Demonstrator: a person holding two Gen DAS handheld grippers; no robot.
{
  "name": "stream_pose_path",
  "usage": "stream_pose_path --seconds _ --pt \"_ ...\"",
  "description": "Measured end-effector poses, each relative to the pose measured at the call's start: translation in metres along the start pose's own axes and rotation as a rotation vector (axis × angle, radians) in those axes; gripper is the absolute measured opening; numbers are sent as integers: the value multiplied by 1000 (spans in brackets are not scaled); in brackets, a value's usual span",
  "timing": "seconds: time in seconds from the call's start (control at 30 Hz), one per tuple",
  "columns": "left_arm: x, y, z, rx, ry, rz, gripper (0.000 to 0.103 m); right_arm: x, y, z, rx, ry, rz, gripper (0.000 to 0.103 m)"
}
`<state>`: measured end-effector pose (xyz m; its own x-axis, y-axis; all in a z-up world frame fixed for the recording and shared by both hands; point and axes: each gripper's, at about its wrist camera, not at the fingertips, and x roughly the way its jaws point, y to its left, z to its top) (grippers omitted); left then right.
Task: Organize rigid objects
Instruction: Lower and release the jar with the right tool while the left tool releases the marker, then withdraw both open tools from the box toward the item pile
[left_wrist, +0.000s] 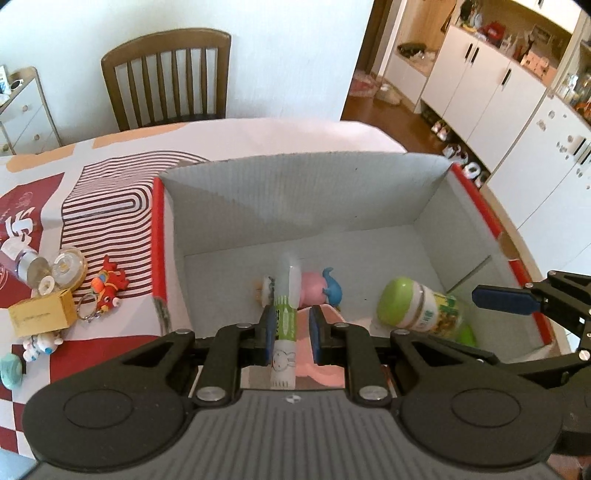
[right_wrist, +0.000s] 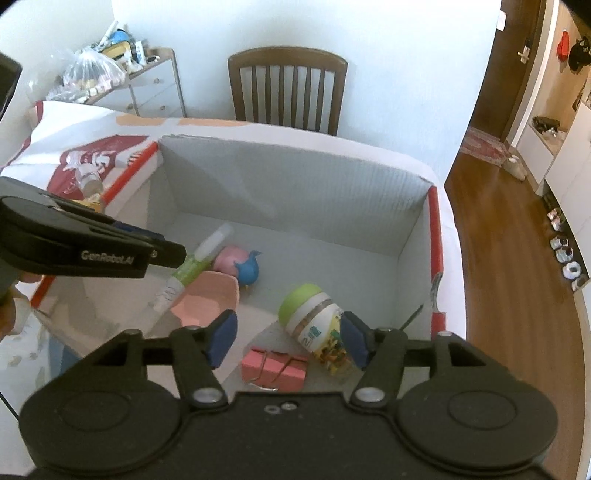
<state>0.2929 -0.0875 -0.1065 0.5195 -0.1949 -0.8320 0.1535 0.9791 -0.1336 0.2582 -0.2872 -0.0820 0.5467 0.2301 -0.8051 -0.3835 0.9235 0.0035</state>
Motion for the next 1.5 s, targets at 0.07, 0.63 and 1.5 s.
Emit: stream_pose_path --seconds 0.07,0.63,1.5 --pt "-11 3 -6 1 -18 3 18 -7 0 -1 4 -11 6 63" --pt "-96 -7 -26 15 -189 6 18 -63 25 -6 -18 -122 72 78" --pt "-174 111 -114 11 -317 30 71 -95 143 -2 -37 -254 168 96"
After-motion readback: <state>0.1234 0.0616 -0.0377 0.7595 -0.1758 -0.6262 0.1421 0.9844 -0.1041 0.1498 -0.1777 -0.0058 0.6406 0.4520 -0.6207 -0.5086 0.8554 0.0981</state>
